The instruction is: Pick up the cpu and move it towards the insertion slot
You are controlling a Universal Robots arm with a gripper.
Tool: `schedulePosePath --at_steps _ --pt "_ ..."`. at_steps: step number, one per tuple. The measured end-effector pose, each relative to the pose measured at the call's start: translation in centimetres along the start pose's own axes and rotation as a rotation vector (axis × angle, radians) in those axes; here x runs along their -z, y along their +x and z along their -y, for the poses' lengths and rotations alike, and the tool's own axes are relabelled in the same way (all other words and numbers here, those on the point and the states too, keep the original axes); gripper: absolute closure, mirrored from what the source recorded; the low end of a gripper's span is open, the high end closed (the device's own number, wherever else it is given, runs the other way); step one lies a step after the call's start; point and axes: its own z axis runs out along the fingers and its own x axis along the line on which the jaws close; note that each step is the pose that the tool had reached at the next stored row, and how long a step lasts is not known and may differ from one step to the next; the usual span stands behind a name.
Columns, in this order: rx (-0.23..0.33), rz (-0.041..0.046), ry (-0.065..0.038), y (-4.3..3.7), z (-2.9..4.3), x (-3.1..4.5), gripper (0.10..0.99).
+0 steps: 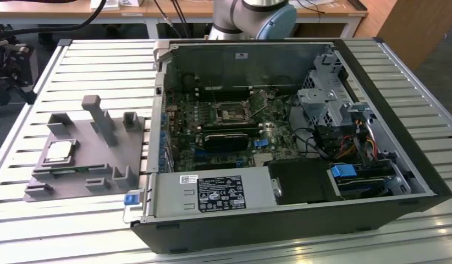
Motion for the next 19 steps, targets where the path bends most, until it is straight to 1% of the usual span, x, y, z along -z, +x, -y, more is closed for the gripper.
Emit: schedulePosePath --at_steps 1,3,4,7,10,19 --pt "0.000 -0.0001 0.000 0.00 0.00 -0.09 0.561" --pt "0.000 -0.0001 0.000 0.01 0.01 -0.35 0.561" --pt "0.000 -0.0002 0.000 0.01 0.02 -0.52 0.498" --pt "0.000 0.0000 0.000 0.01 0.03 -0.98 0.498" --pt "0.000 0.0000 0.000 0.01 0.04 -1.25 0.498" --pt "0.000 -0.0002 0.000 0.01 0.06 -1.79 0.498"
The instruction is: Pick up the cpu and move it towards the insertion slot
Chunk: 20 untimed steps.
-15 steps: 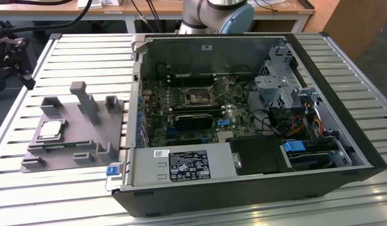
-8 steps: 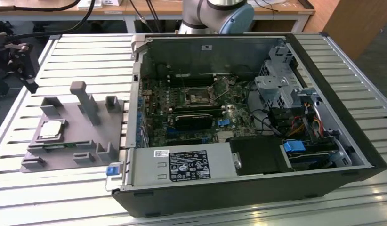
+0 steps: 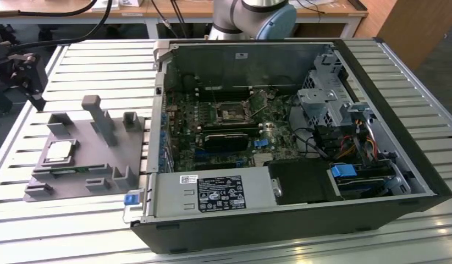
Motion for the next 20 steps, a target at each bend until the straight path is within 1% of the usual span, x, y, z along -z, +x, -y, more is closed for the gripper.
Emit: schedulePosePath --at_steps 20 --pt "0.000 0.0000 0.000 0.00 0.03 -0.88 0.498"
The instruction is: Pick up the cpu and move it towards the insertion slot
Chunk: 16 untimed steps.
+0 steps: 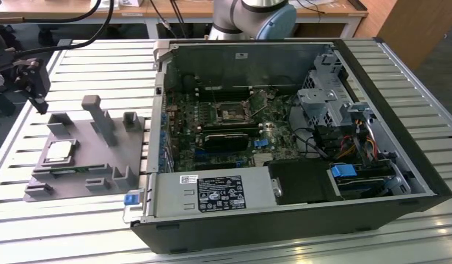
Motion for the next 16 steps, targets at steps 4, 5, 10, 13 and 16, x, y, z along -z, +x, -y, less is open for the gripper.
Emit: schedulePosePath --at_steps 4,5,10,13,16 --pt "0.000 -0.0001 0.000 0.00 0.00 -0.12 0.498" --pt "0.000 -0.0001 0.000 0.00 0.01 -0.15 0.498" --pt "0.000 -0.0001 0.000 0.00 0.01 -0.30 0.498" --pt "0.000 0.0000 0.000 0.00 0.01 -0.40 0.498" --pt "0.000 0.0000 0.000 0.00 0.02 -0.51 0.498"
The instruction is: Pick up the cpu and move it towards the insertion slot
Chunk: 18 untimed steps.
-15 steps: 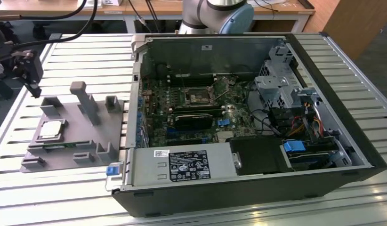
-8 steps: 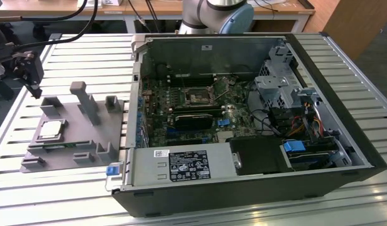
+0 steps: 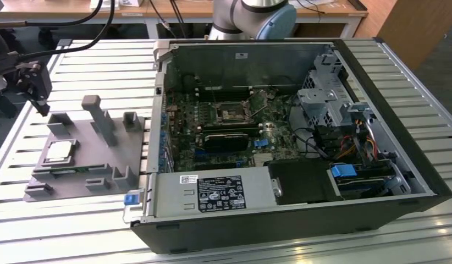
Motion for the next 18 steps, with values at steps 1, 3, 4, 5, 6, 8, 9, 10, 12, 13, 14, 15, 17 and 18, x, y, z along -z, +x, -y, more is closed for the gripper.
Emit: schedulePosePath --at_steps 1,3,4,5,6,8,9,10,12,13,14,15,17,18 --pt "0.000 0.0001 0.000 0.00 0.00 -0.04 0.498" --pt "0.000 -0.0001 0.000 0.00 0.00 -0.11 0.498" --pt "0.000 0.0000 0.000 0.00 0.01 -0.14 0.498" --pt "0.000 -0.0001 0.000 0.00 0.01 -0.18 0.498" --pt "0.000 -0.0001 0.000 0.00 0.01 -0.21 0.498" --pt "0.000 0.0000 0.000 0.00 0.01 -0.29 0.498" --pt "0.000 0.0000 0.000 0.00 0.01 -0.33 0.498" --pt "0.000 -0.0001 0.000 0.00 0.01 -0.36 0.498" --pt "0.000 -0.0001 0.000 0.00 0.01 -0.42 0.498" --pt "0.000 0.0000 0.000 0.00 0.02 -0.46 0.498" --pt "0.000 0.0000 0.000 0.00 0.02 -0.50 0.498" --pt "0.000 0.0000 0.000 0.00 0.02 -0.53 0.498" --pt "0.000 -0.0001 0.000 0.00 0.02 -0.60 0.498" --pt "0.000 0.0000 0.000 0.00 0.02 -0.64 0.498"
